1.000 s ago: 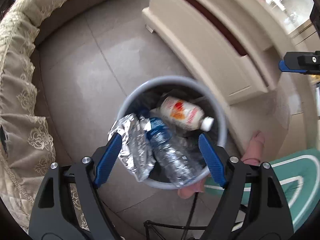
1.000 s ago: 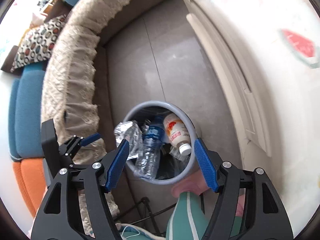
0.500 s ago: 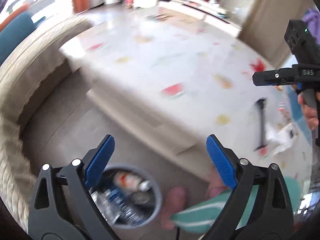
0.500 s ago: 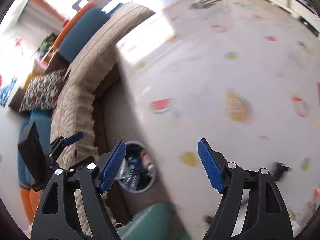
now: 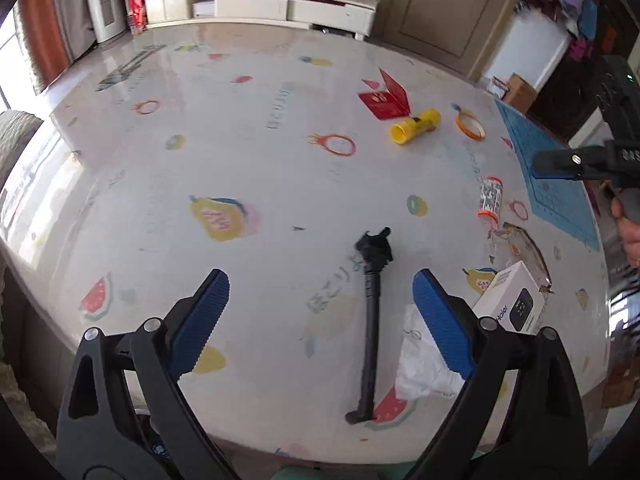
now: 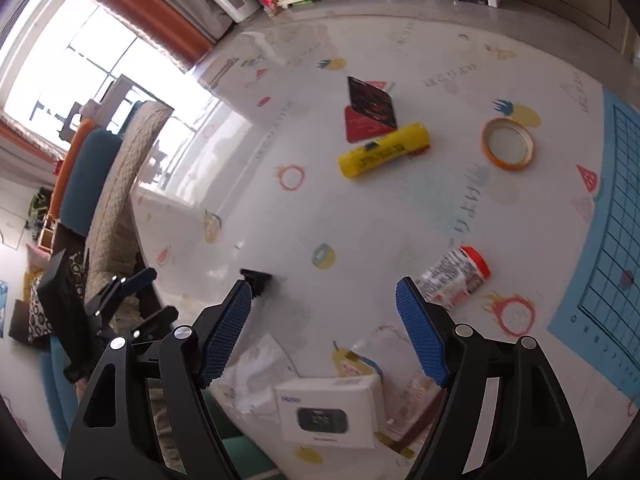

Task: Collect trash
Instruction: 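Grasp the black stick with the left tool while the right grasps the snack wrapper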

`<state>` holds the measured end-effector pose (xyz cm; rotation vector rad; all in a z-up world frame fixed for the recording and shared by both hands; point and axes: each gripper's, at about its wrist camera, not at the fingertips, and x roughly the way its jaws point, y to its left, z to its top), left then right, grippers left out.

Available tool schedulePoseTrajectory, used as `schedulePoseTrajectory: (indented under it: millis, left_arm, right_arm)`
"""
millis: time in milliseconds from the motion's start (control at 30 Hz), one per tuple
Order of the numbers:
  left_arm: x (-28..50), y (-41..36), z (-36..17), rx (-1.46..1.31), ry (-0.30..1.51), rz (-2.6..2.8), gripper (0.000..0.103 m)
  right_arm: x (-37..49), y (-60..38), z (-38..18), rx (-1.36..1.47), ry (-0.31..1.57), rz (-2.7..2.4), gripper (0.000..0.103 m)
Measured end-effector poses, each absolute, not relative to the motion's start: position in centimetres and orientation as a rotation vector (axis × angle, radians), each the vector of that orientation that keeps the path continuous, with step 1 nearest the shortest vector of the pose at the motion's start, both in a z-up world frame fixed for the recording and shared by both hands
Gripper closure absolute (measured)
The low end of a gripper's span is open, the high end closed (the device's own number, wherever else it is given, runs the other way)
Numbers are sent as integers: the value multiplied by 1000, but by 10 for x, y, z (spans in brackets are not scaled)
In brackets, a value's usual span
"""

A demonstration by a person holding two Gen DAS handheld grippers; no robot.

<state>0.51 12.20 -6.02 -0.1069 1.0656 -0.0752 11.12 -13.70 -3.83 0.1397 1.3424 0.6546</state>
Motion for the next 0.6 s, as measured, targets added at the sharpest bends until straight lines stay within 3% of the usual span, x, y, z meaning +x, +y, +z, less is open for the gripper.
schedulePoseTrajectory:
  millis: [500, 567, 600]
  left_arm:
    - [19, 89, -110, 5, 1185, -49, 16]
    - [20, 86, -113, -7, 1195, -62, 23]
    - [22, 84, -115, -10, 1201, -64, 33]
  right_arm:
    - [70, -223, -110, 281, 1504, 576, 30]
    - [71, -220, -119, 310, 1528, 591, 46]
    - [71, -217, -121, 324, 1526, 600, 50]
